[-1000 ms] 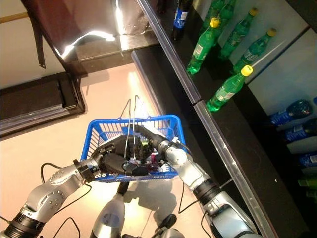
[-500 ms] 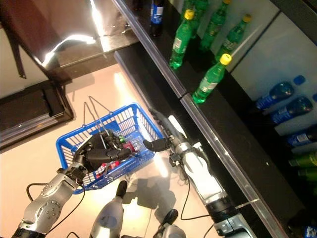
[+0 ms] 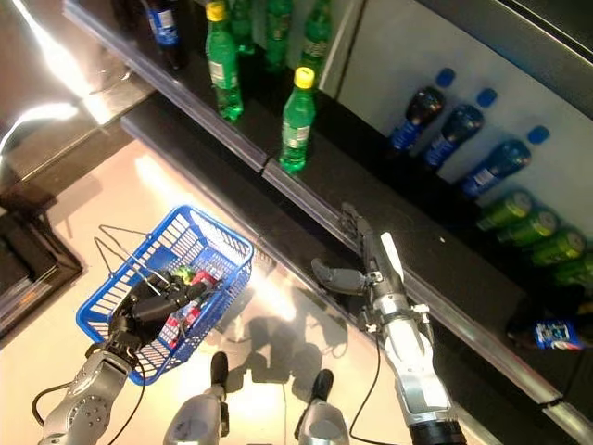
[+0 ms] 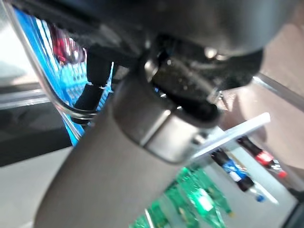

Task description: Pick up the drink and place into the basket.

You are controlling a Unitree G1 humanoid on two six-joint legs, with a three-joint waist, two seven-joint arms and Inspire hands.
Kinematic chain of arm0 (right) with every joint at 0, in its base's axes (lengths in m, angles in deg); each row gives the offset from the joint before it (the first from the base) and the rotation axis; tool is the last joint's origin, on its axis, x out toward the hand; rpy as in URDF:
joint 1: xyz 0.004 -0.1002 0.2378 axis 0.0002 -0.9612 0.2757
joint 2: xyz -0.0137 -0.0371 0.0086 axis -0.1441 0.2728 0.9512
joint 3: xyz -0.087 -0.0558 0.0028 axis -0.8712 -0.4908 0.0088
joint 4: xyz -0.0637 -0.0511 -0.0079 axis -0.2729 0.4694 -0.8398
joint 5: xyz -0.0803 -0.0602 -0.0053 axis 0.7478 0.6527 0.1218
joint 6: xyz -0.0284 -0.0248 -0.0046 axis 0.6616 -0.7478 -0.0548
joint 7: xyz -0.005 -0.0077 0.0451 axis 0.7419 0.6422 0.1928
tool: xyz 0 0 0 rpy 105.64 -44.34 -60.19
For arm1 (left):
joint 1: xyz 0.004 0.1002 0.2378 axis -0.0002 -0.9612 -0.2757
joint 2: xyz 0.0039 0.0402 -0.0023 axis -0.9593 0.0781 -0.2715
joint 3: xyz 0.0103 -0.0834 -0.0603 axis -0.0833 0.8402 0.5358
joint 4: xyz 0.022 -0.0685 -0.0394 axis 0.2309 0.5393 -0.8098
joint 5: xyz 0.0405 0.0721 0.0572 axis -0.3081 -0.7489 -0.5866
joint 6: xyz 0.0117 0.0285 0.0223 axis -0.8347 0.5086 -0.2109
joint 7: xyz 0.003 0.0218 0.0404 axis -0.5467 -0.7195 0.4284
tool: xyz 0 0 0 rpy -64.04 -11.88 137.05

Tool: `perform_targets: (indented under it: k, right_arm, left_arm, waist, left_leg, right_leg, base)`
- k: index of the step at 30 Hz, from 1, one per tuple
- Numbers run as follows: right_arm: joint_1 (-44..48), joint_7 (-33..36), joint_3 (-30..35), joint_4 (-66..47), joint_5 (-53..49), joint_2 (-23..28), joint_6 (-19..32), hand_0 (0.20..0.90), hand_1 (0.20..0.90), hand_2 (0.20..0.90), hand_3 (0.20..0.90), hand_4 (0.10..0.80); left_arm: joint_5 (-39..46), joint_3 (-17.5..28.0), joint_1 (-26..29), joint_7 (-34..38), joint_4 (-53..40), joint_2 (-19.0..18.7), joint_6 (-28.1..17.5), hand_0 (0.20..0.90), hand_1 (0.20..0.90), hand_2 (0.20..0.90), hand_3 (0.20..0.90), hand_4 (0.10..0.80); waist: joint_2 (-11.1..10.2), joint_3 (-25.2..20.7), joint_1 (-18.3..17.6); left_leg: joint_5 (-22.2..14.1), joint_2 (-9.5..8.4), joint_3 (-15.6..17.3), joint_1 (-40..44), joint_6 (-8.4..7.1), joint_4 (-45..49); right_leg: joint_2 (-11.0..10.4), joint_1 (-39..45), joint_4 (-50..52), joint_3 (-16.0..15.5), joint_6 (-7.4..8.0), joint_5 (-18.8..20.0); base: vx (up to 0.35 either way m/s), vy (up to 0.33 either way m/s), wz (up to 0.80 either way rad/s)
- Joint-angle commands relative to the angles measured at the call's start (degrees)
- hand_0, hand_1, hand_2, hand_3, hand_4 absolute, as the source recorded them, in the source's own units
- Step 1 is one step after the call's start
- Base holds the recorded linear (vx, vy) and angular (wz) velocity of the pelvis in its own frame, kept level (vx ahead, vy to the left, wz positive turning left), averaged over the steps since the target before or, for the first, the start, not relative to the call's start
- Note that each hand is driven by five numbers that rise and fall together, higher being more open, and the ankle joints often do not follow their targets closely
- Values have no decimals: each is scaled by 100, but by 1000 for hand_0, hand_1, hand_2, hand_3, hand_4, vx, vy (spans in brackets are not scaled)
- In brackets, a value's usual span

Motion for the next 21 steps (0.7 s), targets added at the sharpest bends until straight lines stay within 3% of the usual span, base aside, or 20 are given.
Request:
perform_targets:
  k: [1,7,12,21]
  right_arm:
    - [-438,307,-257,549,-478,183,795,900,900,900,900,800]
    - [-628,323,-94,1239,-605,53,852,900,900,900,900,800]
    - [-734,400,104,2058,-1099,-117,863,900,900,900,900,800]
    - [-640,624,383,3936,-1283,-131,1060,900,900,900,900,800]
  left_arm:
    - [-78,458,921,-559,-633,225,-2251,300,300,300,200,100]
    - [-254,736,732,-468,340,310,-2242,300,300,300,200,100]
    - [-482,917,666,-583,1694,328,-2268,300,300,300,200,100]
    - [-571,924,835,-421,3926,406,-2210,300,300,300,200,100]
  waist:
    - [390,-2369,-166]
    - [386,-2358,-396]
    - [432,-2341,-613]
    - [535,-2401,-765]
  left_leg:
    - [-456,124,381,329,60,-20]
    - [-498,159,642,438,72,-20]
    - [-540,172,856,536,69,-20]
    - [-633,148,988,654,59,-20]
  right_leg:
    - [-160,-102,-50,289,180,245]
    - [-51,-186,-50,529,162,213]
    - [4,-258,-50,794,138,236]
    - [9,-243,-50,894,147,223]
  base:
    - [-24,-28,-22]
    - [-37,-27,-28]
    - [-25,1,-32]
    - [-1,18,-15]
